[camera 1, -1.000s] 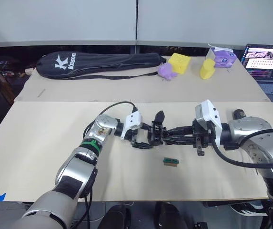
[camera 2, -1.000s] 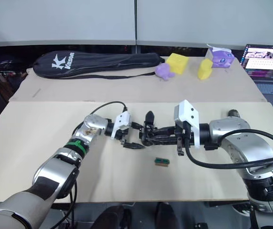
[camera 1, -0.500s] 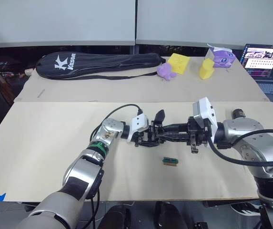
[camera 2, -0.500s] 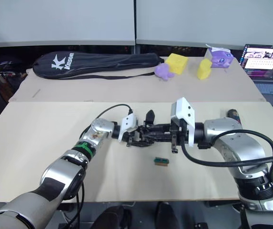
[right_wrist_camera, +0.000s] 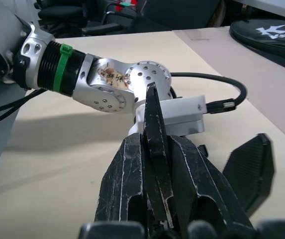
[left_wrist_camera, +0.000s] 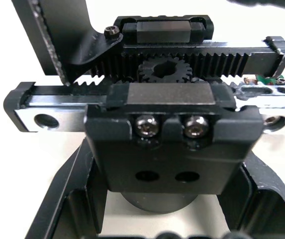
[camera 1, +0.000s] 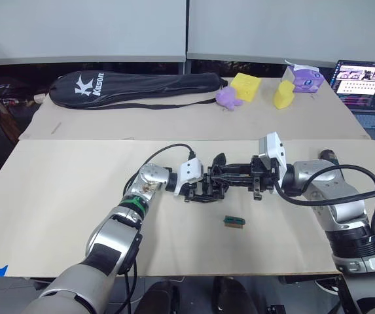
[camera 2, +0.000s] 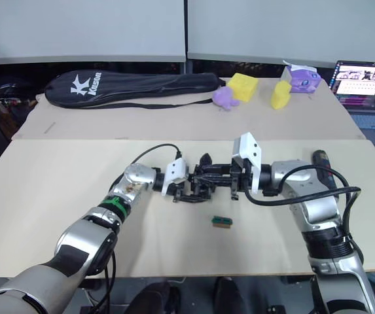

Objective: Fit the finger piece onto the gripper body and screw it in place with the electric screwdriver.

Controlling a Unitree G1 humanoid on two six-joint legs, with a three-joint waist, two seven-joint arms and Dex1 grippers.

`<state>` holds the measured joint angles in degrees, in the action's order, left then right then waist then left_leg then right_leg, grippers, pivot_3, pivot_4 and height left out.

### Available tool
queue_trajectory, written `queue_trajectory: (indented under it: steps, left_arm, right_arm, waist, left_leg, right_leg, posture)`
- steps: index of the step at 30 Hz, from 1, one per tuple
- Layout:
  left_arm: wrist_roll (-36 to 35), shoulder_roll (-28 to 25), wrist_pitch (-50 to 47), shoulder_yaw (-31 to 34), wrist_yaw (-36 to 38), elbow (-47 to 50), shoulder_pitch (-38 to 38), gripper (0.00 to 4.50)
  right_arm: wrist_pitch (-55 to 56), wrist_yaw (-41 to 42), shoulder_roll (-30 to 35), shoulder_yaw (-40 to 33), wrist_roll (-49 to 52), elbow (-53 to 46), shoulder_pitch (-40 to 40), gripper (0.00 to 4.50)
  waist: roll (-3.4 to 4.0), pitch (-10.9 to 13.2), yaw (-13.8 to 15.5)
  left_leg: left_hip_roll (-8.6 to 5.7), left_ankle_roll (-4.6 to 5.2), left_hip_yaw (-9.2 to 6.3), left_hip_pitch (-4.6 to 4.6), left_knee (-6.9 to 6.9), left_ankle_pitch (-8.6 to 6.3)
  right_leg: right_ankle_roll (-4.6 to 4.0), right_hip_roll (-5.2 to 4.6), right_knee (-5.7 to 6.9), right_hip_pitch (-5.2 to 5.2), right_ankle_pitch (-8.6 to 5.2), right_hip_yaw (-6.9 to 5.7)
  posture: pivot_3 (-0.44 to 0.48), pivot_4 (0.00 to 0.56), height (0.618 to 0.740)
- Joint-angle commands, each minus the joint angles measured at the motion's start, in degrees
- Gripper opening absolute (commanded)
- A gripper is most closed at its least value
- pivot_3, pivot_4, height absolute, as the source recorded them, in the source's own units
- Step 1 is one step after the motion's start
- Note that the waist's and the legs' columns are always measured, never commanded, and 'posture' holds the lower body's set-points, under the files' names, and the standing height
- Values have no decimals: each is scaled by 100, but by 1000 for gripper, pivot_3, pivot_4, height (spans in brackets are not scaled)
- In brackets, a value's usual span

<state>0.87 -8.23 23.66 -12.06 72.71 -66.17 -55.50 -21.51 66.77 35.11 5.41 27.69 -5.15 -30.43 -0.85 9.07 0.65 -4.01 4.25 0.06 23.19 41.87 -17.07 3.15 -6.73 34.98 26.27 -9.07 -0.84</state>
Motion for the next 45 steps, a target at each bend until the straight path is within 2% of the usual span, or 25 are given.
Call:
queue_trajectory:
  steps: [1,13,20,25,34,42,45]
  left_arm:
    - [108,-2,81,-37,124,35,64,2368]
    - [96,6,60,5,111,50,57,2368]
    - [105,1,71,40,91,45,49,2368]
    - [125,12,76,58,76,50,54,2368]
    - [145,65,89,89,26,39,33,2368]
    - [159,67,122,94,60,71,73,2368]
    - [161,59,128,104,77,96,87,2368]
  right_arm:
    - [181,120,-31,-72,9,23,-35,307]
    - [298,369,-204,119,-231,450,-178,307]
    - [702,735,-143,263,-556,1141,-223,307]
    - [377,845,-219,305,-343,1061,-231,307]
    - [-33,643,-345,334,-237,751,-24,307]
    - [-46,362,-463,134,-277,1323,1,307]
    - [54,561,-445,162,-310,1426,77,307]
  waist:
    - [0,0,-1]
    - [0,0,-4]
    - [1,-1,-7]
    - [1,-1,-6]
    - [2,-3,-5]
    - [1,-7,-6]
    - [3,-9,-7]
  left_leg:
    - [0,0,0,0,0,0]
    - [0,-1,0,0,0,0]
    - [0,-2,0,-6,0,1]
    - [0,-2,0,-10,0,1]
    - [1,-4,-1,-12,0,0]
    - [1,-4,-1,-25,-1,1]
    - [2,-5,-1,-26,-1,1]
  right_leg:
    - [0,0,0,0,0,0]
    - [0,0,1,0,0,0]
    - [0,1,0,-4,0,-1]
    - [0,1,0,-8,0,0]
    - [0,-1,0,-6,0,1]
    - [0,-2,-2,-13,0,2]
    - [0,-2,-1,-13,0,2]
  posture:
    - [0,150,723]
    - [0,150,723]
    - [0,150,723]
    - [0,150,723]
    - [0,150,723]
    - [0,150,723]
    - [0,150,723]
